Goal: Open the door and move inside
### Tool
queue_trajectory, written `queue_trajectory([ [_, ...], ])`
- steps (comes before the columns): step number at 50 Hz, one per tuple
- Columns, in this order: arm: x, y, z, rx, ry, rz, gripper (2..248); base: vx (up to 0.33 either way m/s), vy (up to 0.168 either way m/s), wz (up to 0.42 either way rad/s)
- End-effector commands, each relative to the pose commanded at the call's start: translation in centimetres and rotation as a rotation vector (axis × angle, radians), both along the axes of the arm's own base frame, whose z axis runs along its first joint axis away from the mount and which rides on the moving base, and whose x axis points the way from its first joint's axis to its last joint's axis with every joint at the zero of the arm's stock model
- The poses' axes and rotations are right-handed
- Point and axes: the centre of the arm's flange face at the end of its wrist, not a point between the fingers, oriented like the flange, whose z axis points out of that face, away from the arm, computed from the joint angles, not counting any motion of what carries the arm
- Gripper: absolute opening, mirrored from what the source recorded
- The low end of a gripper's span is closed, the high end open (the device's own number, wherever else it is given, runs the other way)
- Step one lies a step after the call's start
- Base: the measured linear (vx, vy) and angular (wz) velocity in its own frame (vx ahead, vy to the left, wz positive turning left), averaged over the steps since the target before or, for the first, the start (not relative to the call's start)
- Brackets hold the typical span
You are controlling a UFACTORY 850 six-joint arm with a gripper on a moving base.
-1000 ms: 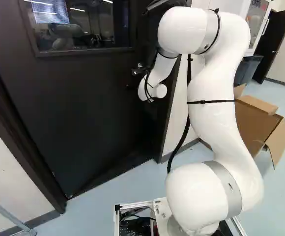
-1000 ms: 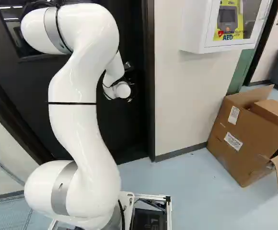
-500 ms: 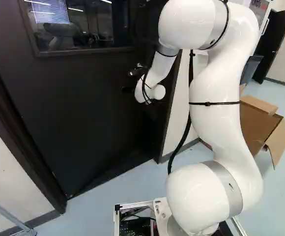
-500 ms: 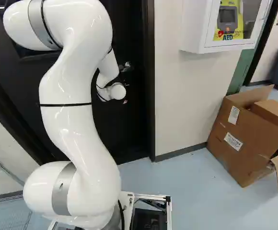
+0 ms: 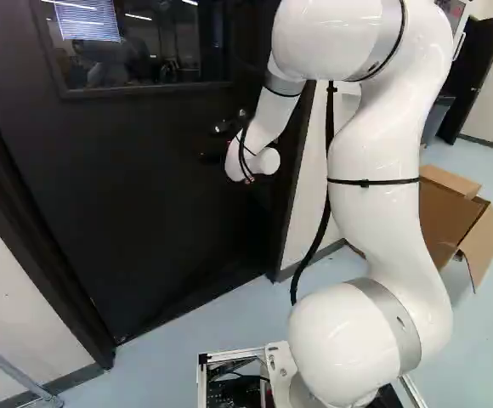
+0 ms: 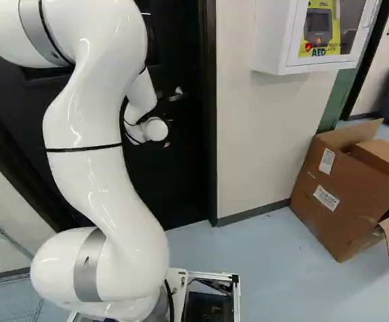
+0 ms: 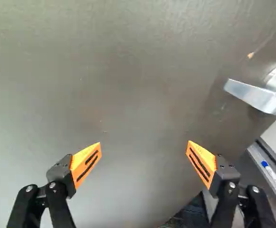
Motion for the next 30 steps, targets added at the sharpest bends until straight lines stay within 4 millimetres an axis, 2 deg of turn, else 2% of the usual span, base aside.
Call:
queue_trajectory([
  [30, -2.3, 4.6, 0.1, -0.001, 0.006, 0.089, 247, 0.000, 0.000, 0.000],
])
